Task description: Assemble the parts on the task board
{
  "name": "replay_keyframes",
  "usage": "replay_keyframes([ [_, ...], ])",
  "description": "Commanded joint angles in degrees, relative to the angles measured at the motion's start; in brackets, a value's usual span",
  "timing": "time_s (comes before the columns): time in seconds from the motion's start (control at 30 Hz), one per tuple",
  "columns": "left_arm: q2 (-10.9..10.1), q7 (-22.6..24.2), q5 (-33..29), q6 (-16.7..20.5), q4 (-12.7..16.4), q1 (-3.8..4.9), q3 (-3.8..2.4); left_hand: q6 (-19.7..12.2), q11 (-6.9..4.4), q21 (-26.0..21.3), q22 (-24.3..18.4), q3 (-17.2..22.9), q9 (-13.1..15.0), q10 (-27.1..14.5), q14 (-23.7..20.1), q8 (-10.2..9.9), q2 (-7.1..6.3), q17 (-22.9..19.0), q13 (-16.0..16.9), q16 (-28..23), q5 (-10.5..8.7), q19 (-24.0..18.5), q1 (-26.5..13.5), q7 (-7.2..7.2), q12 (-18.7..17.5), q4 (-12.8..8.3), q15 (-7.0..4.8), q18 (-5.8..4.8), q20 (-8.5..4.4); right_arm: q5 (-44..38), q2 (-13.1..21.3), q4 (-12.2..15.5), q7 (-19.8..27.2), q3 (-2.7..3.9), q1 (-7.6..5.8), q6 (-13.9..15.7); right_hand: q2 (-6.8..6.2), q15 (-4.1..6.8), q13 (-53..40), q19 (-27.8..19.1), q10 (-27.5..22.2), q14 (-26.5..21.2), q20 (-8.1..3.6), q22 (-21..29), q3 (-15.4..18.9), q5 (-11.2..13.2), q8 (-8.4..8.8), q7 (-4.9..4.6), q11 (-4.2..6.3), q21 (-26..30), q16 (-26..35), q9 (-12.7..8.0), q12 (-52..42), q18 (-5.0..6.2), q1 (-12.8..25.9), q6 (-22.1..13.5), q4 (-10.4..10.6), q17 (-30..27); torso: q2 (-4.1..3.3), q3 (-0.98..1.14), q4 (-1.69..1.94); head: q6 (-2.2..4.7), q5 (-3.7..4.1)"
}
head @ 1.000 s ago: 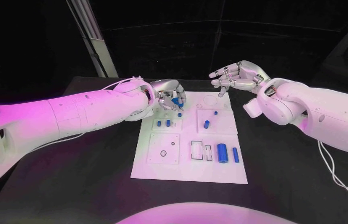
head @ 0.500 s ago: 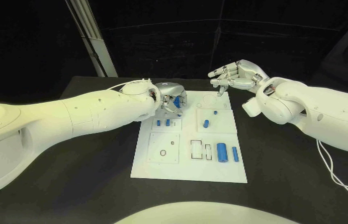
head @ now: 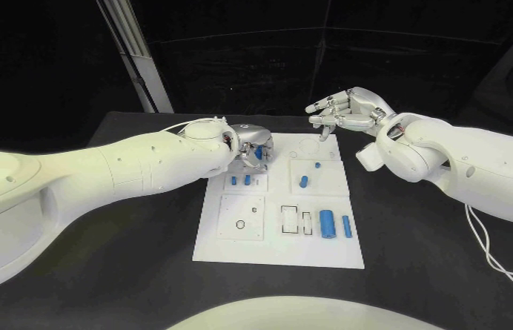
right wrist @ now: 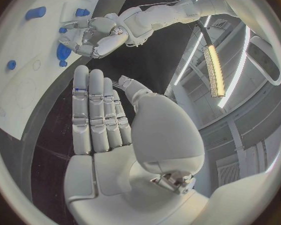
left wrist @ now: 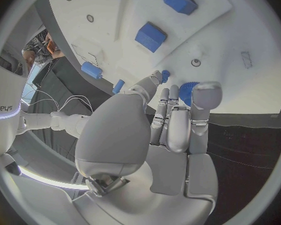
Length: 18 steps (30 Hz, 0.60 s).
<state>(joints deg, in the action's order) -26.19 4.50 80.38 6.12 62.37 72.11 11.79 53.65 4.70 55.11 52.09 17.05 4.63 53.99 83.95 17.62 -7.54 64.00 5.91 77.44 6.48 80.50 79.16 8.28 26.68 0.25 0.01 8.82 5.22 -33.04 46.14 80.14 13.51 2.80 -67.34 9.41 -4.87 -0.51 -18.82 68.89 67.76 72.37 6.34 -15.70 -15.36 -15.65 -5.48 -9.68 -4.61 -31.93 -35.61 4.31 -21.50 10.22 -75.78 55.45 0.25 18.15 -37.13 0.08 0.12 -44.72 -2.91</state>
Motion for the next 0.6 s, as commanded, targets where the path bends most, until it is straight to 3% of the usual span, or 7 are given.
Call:
replay_keyframes([
  [0.03, 0.29, -0.61, 0.91, -2.12, -0.33, 0.04, -0.05, 0.71, 0.06, 0.44, 0.28, 0.55, -0.14, 0.70, 1.11, -0.41, 0.61, -0.18, -0.29, 0.05, -0.02, 0.42, -0.19, -0.06, -0.46, -0.16, -0.29, -1.09, 0.11, -0.02, -0.09, 0.04, 0.60, 0.03, -0.10, -0.42, 0.37, 0.05, -0.06, -0.37, -0.36, -0.33, -0.18, -0.09, -0.26, -0.20, -0.20, -0.01, 0.08, 0.24, -0.25, 0.04, -0.34, 0.12, -0.06, -0.35, -0.09, 0.09, 0.02, 0.02, -0.02, -0.03, -0.02],
  [0.6, 1.42, -1.16, 0.95, -4.19, -1.87, -0.31, -0.06, 2.39, -0.15, 1.45, 1.55, 3.61, -0.68, 2.97, 1.20, -1.65, 1.19, -0.75, -1.93, 0.18, 0.04, 0.42, 0.14, -0.22, -2.43, -1.02, -0.50, -1.25, -0.07, -0.02, -0.25, 0.00, 0.61, 0.03, -0.10, -0.46, 0.37, 0.05, -0.06, -0.37, -0.36, -0.33, -0.18, -0.09, -0.26, -0.20, -0.20, -0.01, 0.08, 0.24, -0.25, 0.04, -0.34, 0.12, -0.06, -0.35, -0.09, 0.09, 0.04, 0.01, 0.02, -0.17, 0.10],
])
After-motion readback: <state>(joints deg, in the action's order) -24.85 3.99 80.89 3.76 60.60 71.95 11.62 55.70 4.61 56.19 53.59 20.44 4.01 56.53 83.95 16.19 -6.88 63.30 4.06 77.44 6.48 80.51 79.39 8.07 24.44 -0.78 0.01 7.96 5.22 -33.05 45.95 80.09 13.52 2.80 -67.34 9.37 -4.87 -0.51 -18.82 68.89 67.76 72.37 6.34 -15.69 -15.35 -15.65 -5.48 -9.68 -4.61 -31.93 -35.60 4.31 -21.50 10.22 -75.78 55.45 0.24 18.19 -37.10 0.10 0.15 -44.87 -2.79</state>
